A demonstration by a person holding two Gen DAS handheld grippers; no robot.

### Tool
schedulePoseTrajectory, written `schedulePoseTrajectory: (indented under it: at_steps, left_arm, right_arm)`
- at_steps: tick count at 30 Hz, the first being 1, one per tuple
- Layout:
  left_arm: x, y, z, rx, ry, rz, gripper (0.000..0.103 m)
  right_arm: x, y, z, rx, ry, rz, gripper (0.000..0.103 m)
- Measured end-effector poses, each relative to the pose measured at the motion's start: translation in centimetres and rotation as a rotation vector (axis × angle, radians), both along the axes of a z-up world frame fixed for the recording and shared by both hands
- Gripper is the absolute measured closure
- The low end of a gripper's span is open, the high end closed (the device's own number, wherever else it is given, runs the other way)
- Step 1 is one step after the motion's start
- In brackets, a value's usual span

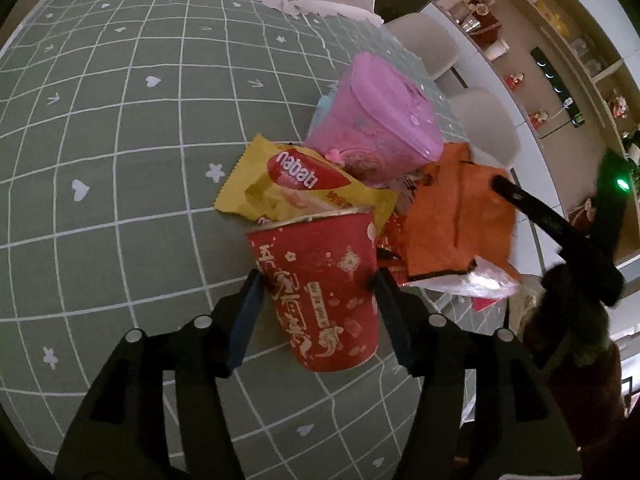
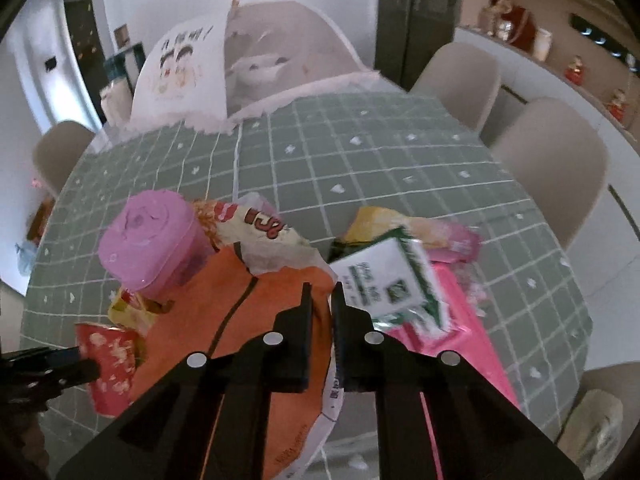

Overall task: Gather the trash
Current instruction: 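Lift the red cup and orange bag and carry both toward the trash bin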

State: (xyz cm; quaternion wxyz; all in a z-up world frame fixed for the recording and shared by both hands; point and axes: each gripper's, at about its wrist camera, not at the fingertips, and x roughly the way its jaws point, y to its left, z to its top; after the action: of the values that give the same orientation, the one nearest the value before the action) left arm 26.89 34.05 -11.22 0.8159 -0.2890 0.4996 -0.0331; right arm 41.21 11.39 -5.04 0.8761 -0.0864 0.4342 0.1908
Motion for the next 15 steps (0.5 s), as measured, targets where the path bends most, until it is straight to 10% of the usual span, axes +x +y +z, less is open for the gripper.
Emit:
schedulePoseTrajectory:
  at_steps: [15]
  left_arm:
    - [1.2, -1.7, 0.2, 0.125, 0.075, 0.21, 0.048]
  right_arm:
    - [-6.2, -8.2, 1.6, 0.09, -0.06, 0.029, 0.093]
